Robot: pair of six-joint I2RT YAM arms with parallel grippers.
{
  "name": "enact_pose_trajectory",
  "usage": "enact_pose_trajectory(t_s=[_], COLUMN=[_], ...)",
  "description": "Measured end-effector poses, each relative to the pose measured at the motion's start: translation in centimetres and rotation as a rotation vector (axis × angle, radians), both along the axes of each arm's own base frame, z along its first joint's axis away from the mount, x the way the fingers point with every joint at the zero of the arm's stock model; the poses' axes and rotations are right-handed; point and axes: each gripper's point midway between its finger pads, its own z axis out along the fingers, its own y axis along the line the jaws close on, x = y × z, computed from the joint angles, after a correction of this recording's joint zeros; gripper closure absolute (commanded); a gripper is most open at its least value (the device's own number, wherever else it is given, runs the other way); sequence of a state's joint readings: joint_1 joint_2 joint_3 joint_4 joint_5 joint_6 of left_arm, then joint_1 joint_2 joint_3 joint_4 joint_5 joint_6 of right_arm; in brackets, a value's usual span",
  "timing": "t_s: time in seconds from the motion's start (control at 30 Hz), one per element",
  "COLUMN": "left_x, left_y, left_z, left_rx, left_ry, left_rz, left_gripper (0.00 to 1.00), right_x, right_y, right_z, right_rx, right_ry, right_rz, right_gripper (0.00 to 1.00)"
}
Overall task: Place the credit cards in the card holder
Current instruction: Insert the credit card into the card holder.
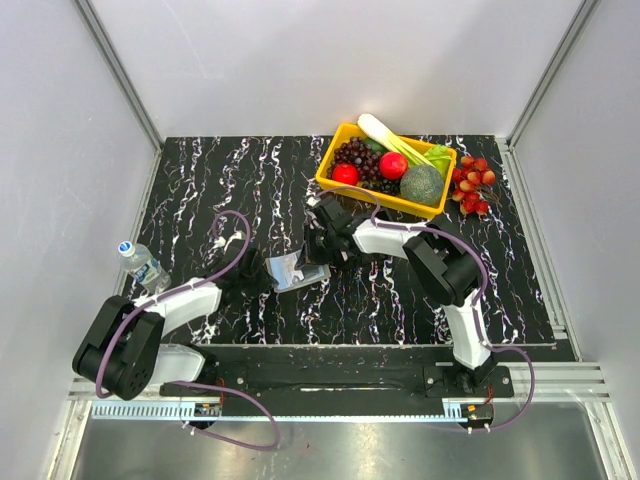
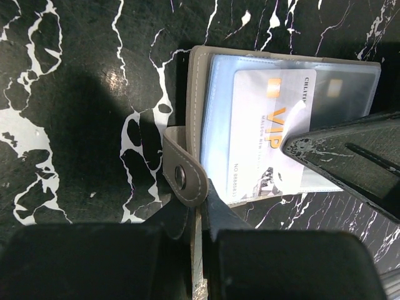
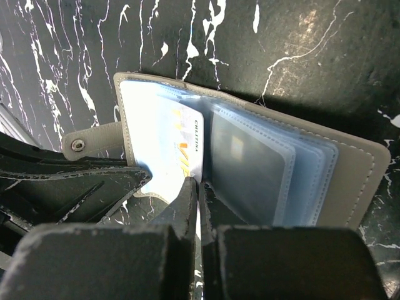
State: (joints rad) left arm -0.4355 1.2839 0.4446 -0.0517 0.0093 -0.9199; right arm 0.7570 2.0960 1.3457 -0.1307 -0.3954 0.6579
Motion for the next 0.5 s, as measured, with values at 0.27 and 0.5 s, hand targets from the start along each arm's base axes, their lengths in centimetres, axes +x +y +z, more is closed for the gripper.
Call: enact_pose_trajectory(t_s=[0.27,0.5], left_x=[0.4,0.7], left_y=[-0.7,-1.2], left_z=[0.5,1.3], left_rx=[-0.039,-0.064], left_ry=[-0.027,-0.059], left_rz=[0.001,-0.005], left_gripper=[0.5,0.4], right_x=[-0.1,-1.4], right_y=[0.4,0.8], right_z=[0.0,-0.4], right_rx=[-0.014,-0.031], right_ry=[0.0,0.017], right_rz=[0.037,0.071], right_gripper=[0.89,0.7])
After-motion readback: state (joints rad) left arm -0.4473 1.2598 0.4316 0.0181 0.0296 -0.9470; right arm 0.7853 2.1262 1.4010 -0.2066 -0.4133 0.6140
